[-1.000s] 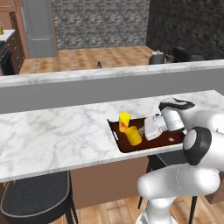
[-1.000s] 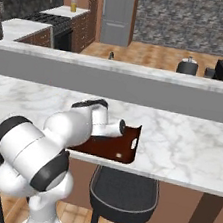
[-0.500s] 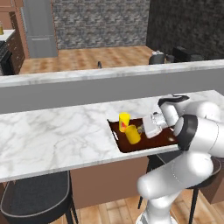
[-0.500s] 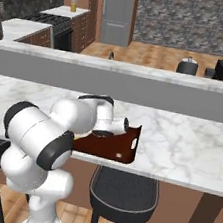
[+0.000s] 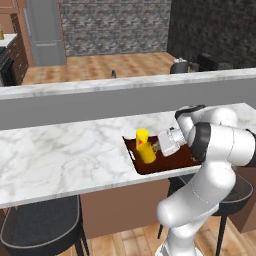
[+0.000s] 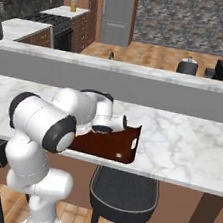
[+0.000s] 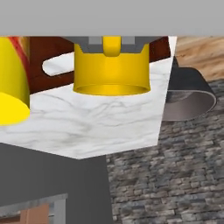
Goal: There is a tray on the dining counter. Grab the cup, mug, and pitcher and place them on the tray. The pitcher may be placed next to the tray if it cannot fit the tray.
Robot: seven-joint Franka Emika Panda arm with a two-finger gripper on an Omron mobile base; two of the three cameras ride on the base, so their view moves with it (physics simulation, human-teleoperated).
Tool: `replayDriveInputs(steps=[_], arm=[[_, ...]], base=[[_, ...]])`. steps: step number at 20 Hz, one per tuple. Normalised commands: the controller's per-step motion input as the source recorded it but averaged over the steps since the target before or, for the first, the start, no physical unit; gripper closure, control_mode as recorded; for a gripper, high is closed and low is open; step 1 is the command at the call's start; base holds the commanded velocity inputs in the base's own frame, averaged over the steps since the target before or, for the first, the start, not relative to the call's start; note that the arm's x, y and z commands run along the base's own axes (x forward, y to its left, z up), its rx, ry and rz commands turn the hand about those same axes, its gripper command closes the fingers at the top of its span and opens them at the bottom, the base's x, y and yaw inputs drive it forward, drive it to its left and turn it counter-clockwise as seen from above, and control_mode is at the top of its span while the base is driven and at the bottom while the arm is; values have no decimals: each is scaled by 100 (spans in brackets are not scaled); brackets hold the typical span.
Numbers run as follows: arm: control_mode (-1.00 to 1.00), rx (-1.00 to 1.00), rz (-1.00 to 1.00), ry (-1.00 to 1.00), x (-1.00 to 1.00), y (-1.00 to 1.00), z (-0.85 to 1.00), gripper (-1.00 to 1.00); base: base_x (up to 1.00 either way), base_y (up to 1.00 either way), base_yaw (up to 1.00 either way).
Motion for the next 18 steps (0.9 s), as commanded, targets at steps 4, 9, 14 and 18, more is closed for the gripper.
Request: replayDriveInputs(steps=[4, 9, 14, 18], arm=[[-100, 0, 1, 0, 34, 3, -32, 100], [-100, 1, 2, 0, 28, 0, -28, 100], [-100, 0, 1, 0, 6, -8, -19, 100], [-100, 0, 5, 0, -31, -5, -24, 100]], base=[[0, 0, 0], [0, 0, 0], [0, 0, 0], [0, 0, 0]])
